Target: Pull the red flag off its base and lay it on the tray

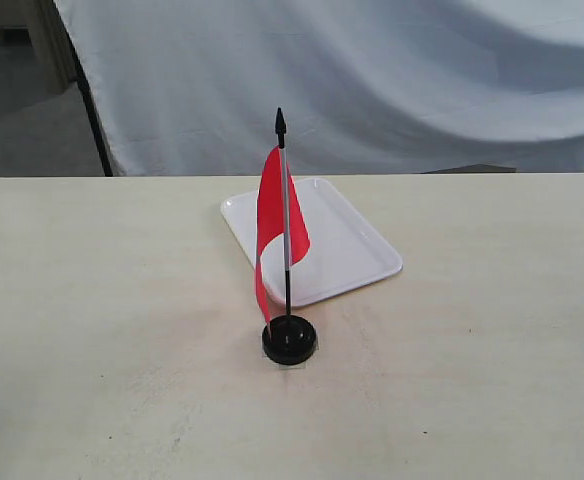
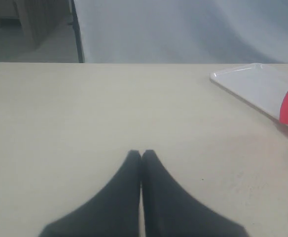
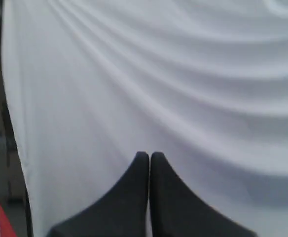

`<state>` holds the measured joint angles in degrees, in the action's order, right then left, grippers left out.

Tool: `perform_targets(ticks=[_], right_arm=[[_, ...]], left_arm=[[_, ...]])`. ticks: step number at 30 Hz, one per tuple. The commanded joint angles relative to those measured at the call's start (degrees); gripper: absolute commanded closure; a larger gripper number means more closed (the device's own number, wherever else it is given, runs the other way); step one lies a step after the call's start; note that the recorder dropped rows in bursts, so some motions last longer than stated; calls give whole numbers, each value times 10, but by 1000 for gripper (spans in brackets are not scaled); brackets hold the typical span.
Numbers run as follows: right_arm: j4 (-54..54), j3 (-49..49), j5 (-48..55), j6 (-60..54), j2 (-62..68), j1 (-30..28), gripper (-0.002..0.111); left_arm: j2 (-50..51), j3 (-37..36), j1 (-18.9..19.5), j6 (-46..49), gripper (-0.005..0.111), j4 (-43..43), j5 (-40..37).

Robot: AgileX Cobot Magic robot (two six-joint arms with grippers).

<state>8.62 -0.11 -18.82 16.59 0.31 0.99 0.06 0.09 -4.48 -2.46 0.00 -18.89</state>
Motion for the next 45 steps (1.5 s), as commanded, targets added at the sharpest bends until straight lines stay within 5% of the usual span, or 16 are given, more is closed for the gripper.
perform_targets(ticks=[1, 4, 8, 20, 32, 40, 45], right_arm=[[5, 1, -200, -5, -3, 1, 106], [5, 1, -282, 67, -3, 1, 106], [41, 1, -266, 228, -3, 1, 106], [141, -53, -270, 226, 138, 1, 109], [278, -101, -509, 146, 634, 2, 109], [323, -249, -490, -29, 1018, 81, 109], [367, -314, -491, -64, 1135, 113, 109]], left_arm=[[-1, -1, -3, 1, 107, 0, 3], [-1, -1, -3, 1, 107, 0, 3], [-1, -1, -3, 1, 107, 0, 3], [-1, -1, -3, 1, 107, 0, 3], [-1, -1, -3, 1, 107, 0, 3], [-1, -1, -3, 1, 107, 0, 3], [-1, -1, -3, 1, 107, 0, 3]])
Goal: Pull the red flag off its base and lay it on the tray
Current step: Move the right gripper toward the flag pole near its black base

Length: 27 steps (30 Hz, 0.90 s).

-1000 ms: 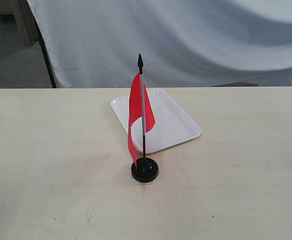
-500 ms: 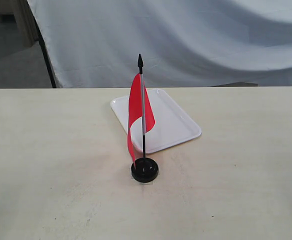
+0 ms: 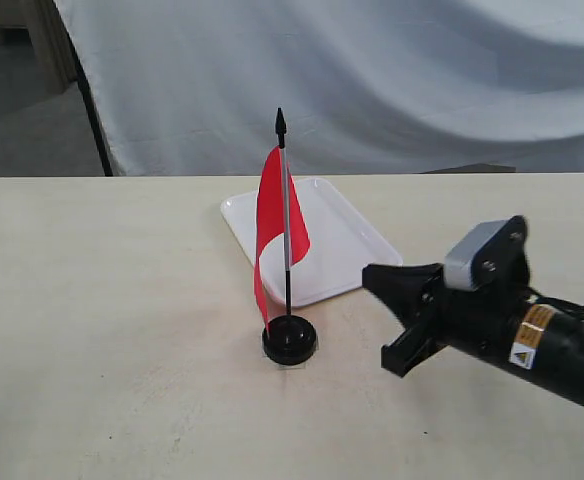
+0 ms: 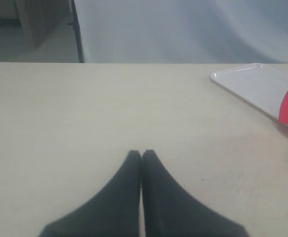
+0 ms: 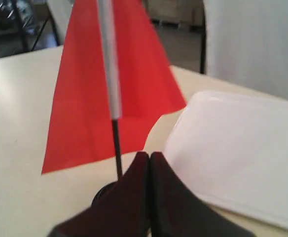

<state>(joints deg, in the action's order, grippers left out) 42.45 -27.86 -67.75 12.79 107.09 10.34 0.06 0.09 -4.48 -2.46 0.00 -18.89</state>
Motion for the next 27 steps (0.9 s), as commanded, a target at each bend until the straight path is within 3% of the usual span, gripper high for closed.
perform_targets(ticks=[1, 5, 8, 10, 13, 14, 22, 27], right_arm=[[29, -41, -2, -26, 77, 20, 109], [23, -49, -22, -17, 97, 20, 106], [23, -49, -22, -16, 97, 20, 89], [23, -49, -22, -16, 97, 20, 64], [21, -49, -22, -15, 97, 20, 13], [21, -49, -22, -15, 97, 20, 3], [8, -73, -22, -15, 97, 49, 11], [-46, -124, 78, -15, 97, 97, 12]], left_arm=[[-1, -1, -3, 1, 107, 0, 3], [-1, -1, -3, 1, 107, 0, 3], [-1, -1, -3, 1, 107, 0, 3], [-1, -1, -3, 1, 107, 0, 3], [-1, -1, -3, 1, 107, 0, 3], [-1, -1, -3, 1, 107, 0, 3], [-1, -1, -3, 1, 107, 0, 3], [-1, -1, -3, 1, 107, 0, 3]])
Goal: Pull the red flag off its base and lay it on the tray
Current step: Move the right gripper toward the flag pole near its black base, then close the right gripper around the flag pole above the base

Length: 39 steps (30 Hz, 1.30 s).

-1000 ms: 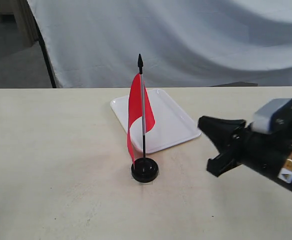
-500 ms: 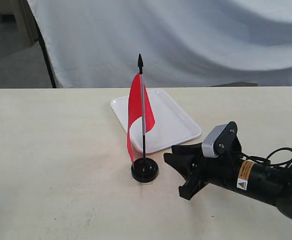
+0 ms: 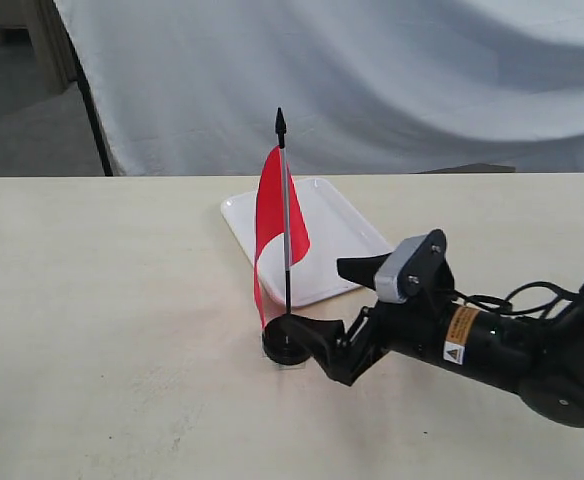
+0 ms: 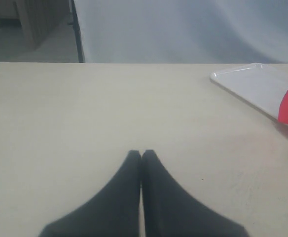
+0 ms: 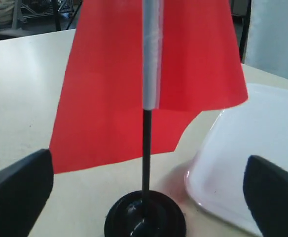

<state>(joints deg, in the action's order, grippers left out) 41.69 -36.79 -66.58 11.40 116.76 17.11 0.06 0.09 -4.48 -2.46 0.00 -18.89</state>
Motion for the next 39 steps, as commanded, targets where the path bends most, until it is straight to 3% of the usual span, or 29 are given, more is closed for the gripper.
perform_targets(ticks=[1, 12, 22, 30, 32, 34, 35, 39], right_arm=[[-44, -42, 81, -1, 1, 36, 12], [-134, -88, 87, -4, 2, 52, 13], [-132, -104, 87, -1, 31, 63, 41], [-138, -104, 72, -2, 33, 66, 42], [-138, -104, 72, -3, 33, 66, 61], [-133, -103, 78, -2, 33, 67, 97], [-130, -102, 80, 1, 33, 67, 107], [-132, -92, 74, 20, 30, 67, 109]], left_arm=[[-1, -1, -3, 1, 107, 0, 3], [-1, -1, -3, 1, 107, 0, 3], [-1, -1, -3, 1, 107, 0, 3], [-1, -1, -3, 1, 107, 0, 3], [-1, -1, -3, 1, 107, 0, 3], [-1, -1, -3, 1, 107, 0, 3], [-1, -1, -3, 1, 107, 0, 3], [-1, -1, -3, 1, 107, 0, 3]])
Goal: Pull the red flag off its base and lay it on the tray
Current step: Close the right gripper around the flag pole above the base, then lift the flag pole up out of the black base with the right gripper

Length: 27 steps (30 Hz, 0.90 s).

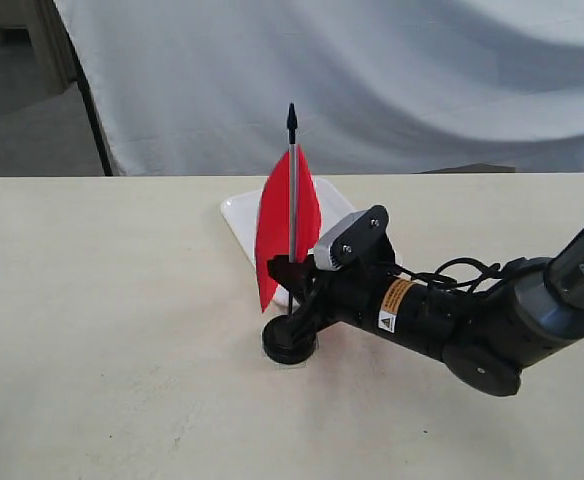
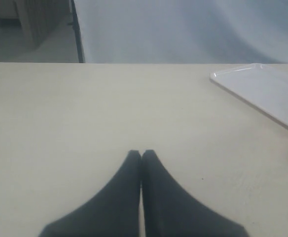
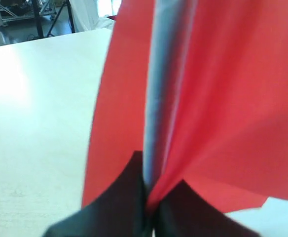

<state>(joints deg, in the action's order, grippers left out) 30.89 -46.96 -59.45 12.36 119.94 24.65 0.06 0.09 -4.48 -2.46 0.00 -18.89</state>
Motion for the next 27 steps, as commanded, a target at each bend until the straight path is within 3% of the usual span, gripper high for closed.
perform_targets(ticks=[1, 7, 12, 20, 27], right_arm=[[-24, 14, 2, 10, -8, -9, 109], [-24, 31, 18, 24, -88, -10, 109], [-33, 27, 137, 69, -183, -10, 109], [-39, -137, 644, 76, -235, -10, 109], [-39, -265, 819, 61, -152, -10, 109]], left_arm=[[-1, -1, -3, 1, 107, 0, 3], [-1, -1, -3, 1, 107, 0, 3], [-1, -1, -3, 1, 107, 0, 3], [-1, -1, -3, 1, 107, 0, 3], [-1, -1, -3, 1, 107, 0, 3]])
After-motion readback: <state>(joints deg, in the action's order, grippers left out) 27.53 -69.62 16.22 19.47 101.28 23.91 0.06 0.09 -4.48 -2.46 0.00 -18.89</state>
